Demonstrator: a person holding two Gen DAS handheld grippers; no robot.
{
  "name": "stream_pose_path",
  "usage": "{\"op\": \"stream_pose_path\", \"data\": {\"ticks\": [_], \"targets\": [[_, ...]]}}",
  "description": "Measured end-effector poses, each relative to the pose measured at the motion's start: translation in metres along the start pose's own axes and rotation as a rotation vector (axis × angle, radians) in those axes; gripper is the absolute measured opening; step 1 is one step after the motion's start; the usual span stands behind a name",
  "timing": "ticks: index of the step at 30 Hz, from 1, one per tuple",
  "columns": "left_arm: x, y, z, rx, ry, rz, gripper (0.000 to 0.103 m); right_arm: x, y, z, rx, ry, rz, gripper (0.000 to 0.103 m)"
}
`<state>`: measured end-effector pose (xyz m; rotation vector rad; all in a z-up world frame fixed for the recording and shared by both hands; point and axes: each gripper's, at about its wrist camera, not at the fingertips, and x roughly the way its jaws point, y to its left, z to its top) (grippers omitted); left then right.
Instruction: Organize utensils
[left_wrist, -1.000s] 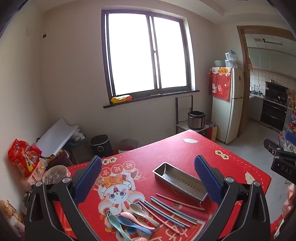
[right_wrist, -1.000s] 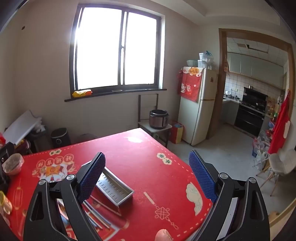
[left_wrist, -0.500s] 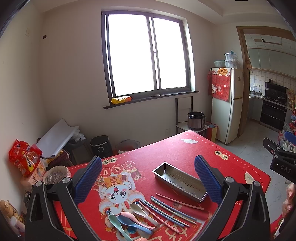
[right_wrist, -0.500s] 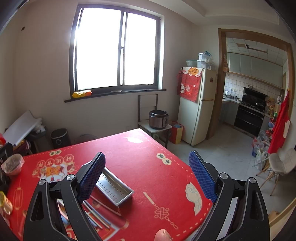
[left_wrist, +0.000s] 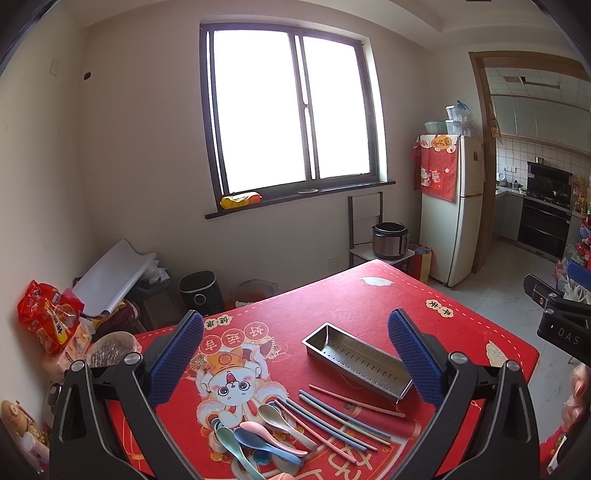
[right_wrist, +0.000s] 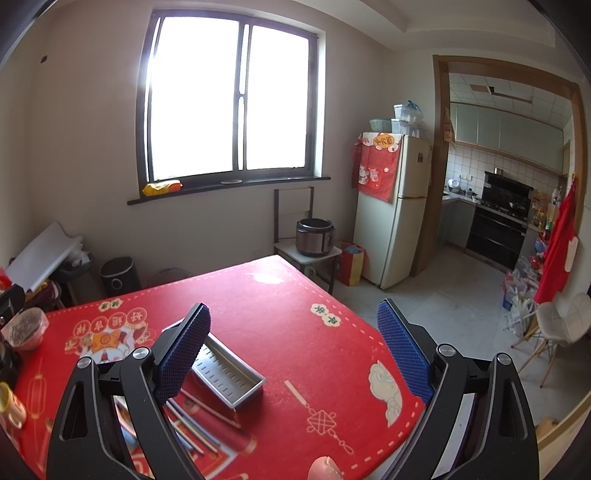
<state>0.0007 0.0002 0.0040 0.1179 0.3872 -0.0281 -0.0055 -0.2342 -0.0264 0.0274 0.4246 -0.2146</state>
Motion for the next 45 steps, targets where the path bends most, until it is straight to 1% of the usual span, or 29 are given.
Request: {"op": "stream_pose_path", "data": {"ticks": [2,12,13,18,34,42,45], "targets": [[-0.01,-0.006,0.004,0.001,0.0,-0.001,0.098,-0.001,-0.001,0.0,0.001,0.0,0.0,0.089],[-0.01,-0.006,0.007,0.006,-0.005,-0.01,0.098,-0.002,-0.004,0.003,0.005,0.001,-0.003,0.089],[-0.011,-0.007,0.007,0.007,-0.006,-0.011,0.098,-0.013,-0.013,0.012,0.008,0.0,-0.007,0.089],[-0.011,-0.006,0.005,0.01,-0.011,-0.017,0.098,-0.015,-0.016,0.014,0.011,0.0,-0.007,0.089],[-0.013,-0.003,-0.002,0.008,-0.016,-0.013,0.098,-0.012,-0.007,0.007,0.015,0.003,-0.005,0.089],[-0.015,0.001,-0.007,0.004,-0.011,-0.006,0.098,-0.011,-0.001,0.005,0.02,0.007,0.013,0.089],[-0.015,0.005,-0.011,0.0,-0.006,-0.003,0.098,-0.008,0.004,0.001,0.032,0.023,0.058,0.089]]}}
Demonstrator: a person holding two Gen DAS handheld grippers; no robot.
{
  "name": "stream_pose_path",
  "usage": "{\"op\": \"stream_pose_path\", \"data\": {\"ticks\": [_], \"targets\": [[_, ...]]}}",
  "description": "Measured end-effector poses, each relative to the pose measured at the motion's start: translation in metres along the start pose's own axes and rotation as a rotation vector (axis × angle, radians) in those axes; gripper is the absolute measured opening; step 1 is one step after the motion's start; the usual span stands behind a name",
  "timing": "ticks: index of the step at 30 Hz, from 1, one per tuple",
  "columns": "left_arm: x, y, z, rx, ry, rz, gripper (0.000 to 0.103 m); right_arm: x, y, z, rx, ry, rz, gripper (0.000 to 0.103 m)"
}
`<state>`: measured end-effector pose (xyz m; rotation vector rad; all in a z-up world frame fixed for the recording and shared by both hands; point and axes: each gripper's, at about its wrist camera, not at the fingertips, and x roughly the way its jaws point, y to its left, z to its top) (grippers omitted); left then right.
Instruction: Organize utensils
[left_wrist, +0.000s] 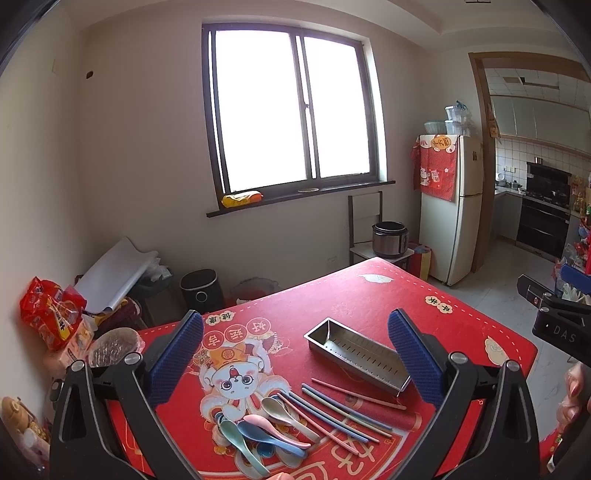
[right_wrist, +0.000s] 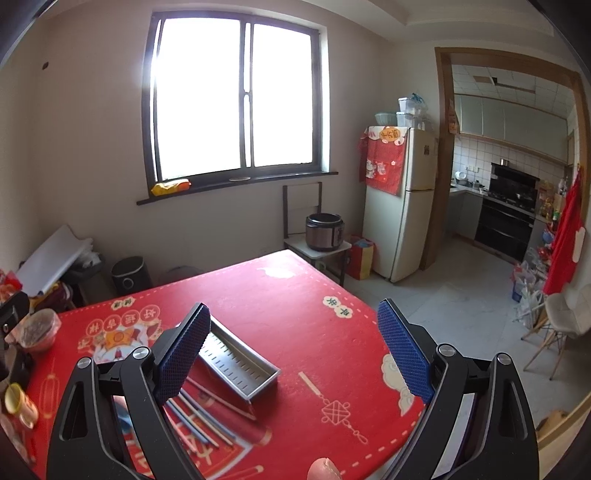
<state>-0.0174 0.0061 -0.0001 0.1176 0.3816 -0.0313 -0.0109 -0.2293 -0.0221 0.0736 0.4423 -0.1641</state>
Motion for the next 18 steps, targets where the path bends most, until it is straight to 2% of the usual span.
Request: {"op": "stream_pose_path", "data": {"ticks": [3,5,9,11,15,18], "targets": [[0.003,0.006,-0.007,-0.014,0.018,-0.002,0.098,0.005,0.005,-0.007,-0.001,0.017,0.037,0.089],[0.005,0.01,-0.014,-0.024,0.036,0.002,0.098,0.011,0.012,-0.011,-0.013,0.019,0.095,0.089],[0.013,0.03,-0.029,-0.11,0.09,0.032,0.098,0.029,0.031,-0.023,-0.056,0.045,0.198,0.089],[0.017,0.042,-0.038,-0.154,0.114,0.064,0.098,0.042,0.04,-0.027,-0.055,0.099,0.257,0.089],[0.022,0.064,-0.057,-0.191,0.168,0.189,0.098,0.066,0.057,-0.034,-0.063,0.189,0.334,0.089],[0.023,0.084,-0.072,-0.271,0.211,0.21,0.098,0.082,0.067,-0.034,-0.068,0.223,0.392,0.089]]}}
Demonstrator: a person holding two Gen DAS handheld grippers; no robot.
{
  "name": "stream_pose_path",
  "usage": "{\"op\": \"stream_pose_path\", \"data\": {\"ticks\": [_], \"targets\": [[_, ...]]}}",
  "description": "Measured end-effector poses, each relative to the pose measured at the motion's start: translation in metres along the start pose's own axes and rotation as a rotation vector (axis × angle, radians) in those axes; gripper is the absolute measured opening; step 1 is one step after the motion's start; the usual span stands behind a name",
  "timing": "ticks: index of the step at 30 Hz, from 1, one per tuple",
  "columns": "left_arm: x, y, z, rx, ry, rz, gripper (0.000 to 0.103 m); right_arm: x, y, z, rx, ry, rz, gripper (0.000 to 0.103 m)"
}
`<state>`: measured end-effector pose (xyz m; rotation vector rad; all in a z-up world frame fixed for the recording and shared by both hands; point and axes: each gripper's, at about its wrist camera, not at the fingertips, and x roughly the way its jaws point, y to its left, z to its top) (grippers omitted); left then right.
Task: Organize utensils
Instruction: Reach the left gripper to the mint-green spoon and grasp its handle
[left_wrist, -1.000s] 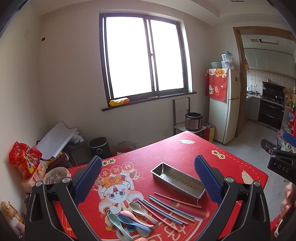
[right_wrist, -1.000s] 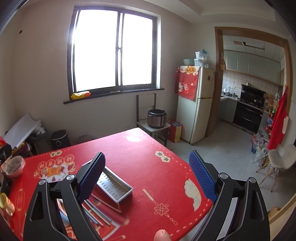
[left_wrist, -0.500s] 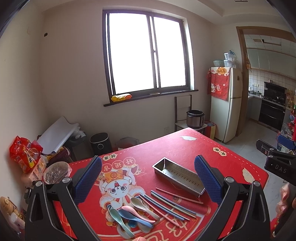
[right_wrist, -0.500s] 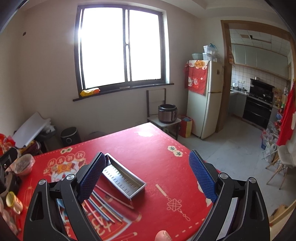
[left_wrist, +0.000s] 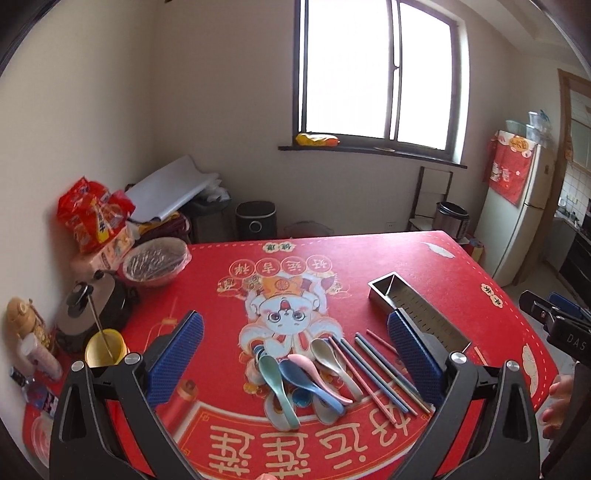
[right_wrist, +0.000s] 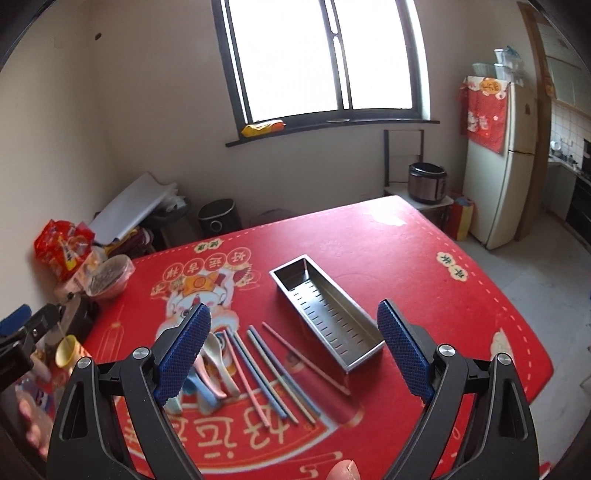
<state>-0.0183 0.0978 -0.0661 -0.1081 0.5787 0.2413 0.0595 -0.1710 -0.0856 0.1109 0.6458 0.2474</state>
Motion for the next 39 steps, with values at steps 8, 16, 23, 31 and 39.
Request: {"op": "stream_pose_path", "data": {"ticks": [8,16,23,31,39], "targets": [[0.018,0.037,-0.029,-0.136,0.065,0.152,0.098,0.04,0.015,0.004,-0.133,-0.033,0.101,0.089],[0.05,0.043,-0.065,-0.242,0.185,0.144,0.085,0.089,0.013,-0.007,-0.226,0.07,0.199,0.089],[0.078,0.038,-0.098,-0.308,0.208,0.205,0.084,0.12,-0.011,-0.023,-0.266,0.168,0.232,0.089],[0.138,0.035,-0.136,-0.311,0.356,0.184,0.071,0.143,-0.034,-0.037,-0.309,0.255,0.201,0.089],[0.18,0.044,-0.151,-0.379,0.446,0.147,0.047,0.154,-0.047,-0.038,-0.329,0.307,0.159,0.089]]}}
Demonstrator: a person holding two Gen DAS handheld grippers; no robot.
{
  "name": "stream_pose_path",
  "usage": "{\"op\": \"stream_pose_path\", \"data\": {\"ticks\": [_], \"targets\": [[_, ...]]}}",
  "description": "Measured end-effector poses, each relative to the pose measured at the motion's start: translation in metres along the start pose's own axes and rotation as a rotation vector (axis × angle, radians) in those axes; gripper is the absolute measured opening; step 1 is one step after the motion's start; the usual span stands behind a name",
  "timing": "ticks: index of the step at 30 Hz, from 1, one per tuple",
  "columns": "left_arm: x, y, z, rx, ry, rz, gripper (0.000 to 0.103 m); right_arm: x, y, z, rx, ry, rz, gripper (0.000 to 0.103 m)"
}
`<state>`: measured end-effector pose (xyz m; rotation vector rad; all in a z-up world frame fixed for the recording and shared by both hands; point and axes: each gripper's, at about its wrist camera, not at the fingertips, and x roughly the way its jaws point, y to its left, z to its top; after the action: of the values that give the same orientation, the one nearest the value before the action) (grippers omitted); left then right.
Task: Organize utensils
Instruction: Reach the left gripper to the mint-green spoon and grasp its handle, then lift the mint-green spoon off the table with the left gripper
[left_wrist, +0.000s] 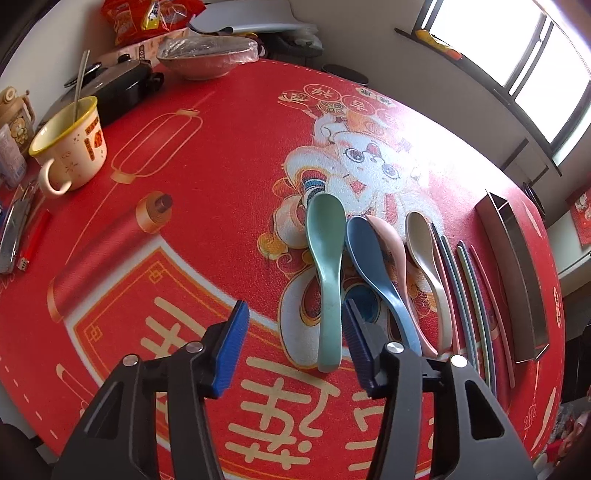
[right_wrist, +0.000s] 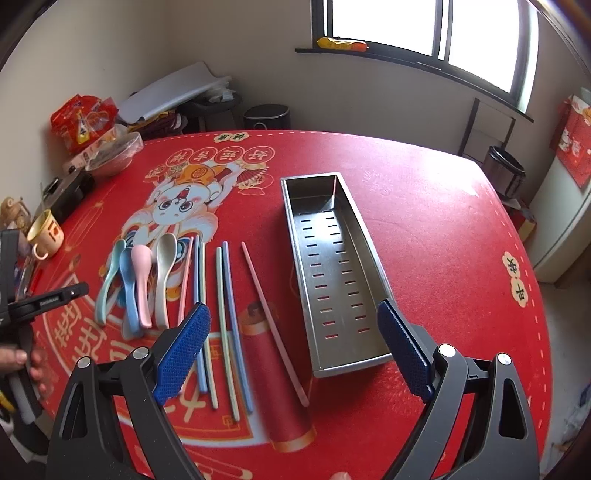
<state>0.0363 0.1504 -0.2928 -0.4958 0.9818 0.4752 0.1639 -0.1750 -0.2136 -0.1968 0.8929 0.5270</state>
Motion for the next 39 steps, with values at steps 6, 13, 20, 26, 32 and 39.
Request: {"op": "stream_pose_path", "data": {"ticks": [6,13,20,26,32,39], "targets": [[0.019,-0.007,0.008,0.025,0.044,-0.069,0.035,-0.003,-0.003,0.005,-0.012,-0.01,0.02,0.089],[0.037,-0.007,0.016,0.004,0.07,-0.137,0.016,-0.003,-0.004,0.006,-0.007,-0.012,-0.002,0.089],[0.045,-0.005,0.018,-0.001,0.09,-0.158,0.016,-0.001,-0.005,0.007,0.009,-0.006,-0.013,0.089],[0.04,-0.015,0.012,0.057,0.105,-0.18,0.015,0.002,0.0,0.009,0.007,0.0,-0.009,0.089],[0.029,-0.032,-0.001,0.134,0.131,-0.228,0.015,0.005,0.001,0.009,0.013,0.004,-0.008,0.089],[0.028,-0.041,-0.019,0.166,0.148,-0.208,0.015,0.009,0.0,0.01,0.03,0.014,-0.002,0.089]]}}
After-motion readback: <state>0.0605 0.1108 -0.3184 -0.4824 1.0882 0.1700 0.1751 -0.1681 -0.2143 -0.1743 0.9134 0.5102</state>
